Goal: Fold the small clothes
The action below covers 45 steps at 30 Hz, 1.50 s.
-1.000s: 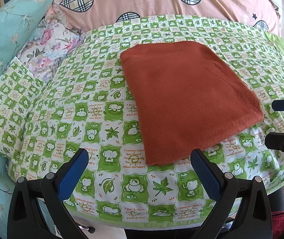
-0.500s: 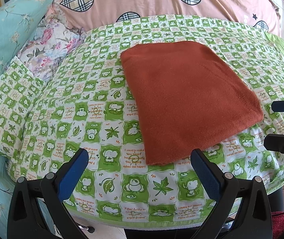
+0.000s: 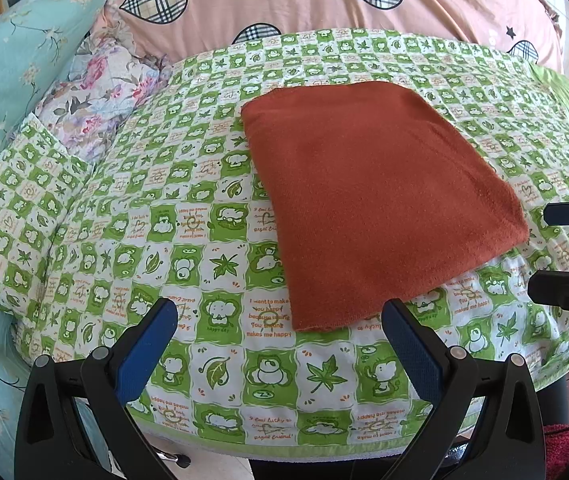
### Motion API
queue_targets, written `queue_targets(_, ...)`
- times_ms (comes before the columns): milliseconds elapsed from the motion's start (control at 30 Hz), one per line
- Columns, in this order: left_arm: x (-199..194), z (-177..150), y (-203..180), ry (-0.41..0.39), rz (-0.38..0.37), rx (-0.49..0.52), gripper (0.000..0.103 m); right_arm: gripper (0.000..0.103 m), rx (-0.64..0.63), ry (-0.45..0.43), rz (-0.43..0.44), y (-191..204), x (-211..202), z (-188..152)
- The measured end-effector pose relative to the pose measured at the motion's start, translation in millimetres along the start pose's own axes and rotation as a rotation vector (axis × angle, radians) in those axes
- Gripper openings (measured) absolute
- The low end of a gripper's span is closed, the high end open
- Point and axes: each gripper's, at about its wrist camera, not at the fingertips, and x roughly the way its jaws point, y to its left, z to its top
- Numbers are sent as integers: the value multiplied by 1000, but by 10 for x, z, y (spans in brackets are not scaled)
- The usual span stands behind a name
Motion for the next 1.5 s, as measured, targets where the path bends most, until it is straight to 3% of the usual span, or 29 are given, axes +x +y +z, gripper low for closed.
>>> queue_targets(1500, -14, 36, -39, -5, 0, 7, 102, 102, 1, -13, 5, -8, -44, 56)
